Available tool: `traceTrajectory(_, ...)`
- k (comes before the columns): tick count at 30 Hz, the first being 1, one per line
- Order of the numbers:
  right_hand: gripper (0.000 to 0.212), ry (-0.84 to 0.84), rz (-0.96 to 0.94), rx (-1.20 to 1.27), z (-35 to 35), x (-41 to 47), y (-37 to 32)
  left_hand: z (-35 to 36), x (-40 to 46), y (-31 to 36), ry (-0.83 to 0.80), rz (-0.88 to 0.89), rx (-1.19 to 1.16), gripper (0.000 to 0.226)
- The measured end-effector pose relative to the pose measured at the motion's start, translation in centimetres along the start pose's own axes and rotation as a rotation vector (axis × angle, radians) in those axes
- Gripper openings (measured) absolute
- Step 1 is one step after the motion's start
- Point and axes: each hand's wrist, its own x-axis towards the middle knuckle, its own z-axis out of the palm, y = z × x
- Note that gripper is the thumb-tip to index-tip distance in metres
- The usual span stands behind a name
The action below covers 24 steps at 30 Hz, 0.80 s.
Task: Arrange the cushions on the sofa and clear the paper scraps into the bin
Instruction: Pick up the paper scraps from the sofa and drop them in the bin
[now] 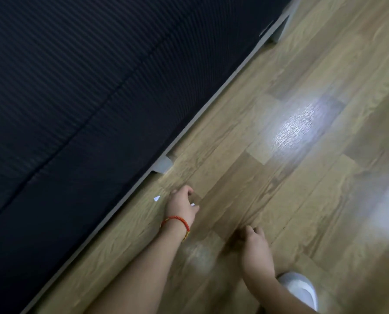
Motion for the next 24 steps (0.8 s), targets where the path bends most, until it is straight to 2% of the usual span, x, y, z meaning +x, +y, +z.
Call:
traceTrajectory(3, 0.027, 0.021, -0.051, 0.021, -0.2, -0.1, 0.5, 1.6, 0.3, -0.5, 0.061, -0.005, -0.012, 0.026)
traceTrajectory(9, 0.036, 0.098, -0.149, 0.175, 0.0, -0.1, 2.7, 2.0, -1.0, -1.3, 0.145, 0.015, -0.104, 0.024)
traceTrajectory(12, 0.035, 0.135, -0.161, 0.202, 0.1, -0.2, 3.3, -0.4, -1.9, -2.2, 0.305, -0.045, -0.181, 0.027)
traceTrajectory(14, 0.028, 0.181, -0.09, 0.26, 0.3, 0.0, 3.5, -2.1, -1.7, -3.4, 0.393, -0.093, -0.155, 0.033)
traceTrajectory(18, 0.015, 0.22, 0.086, 0.31, 0.7, 0.2, 4.2, -3.8, 0.1, -4.9, 0.362, -0.188, -0.1, 0.046)
traceTrajectory(24, 0.011, 0.22, 0.058, 0.239, 0.5, 0.9, 4.8, -3.3, 0.9, -5.1, 0.34, -0.318, -0.223, 0.036)
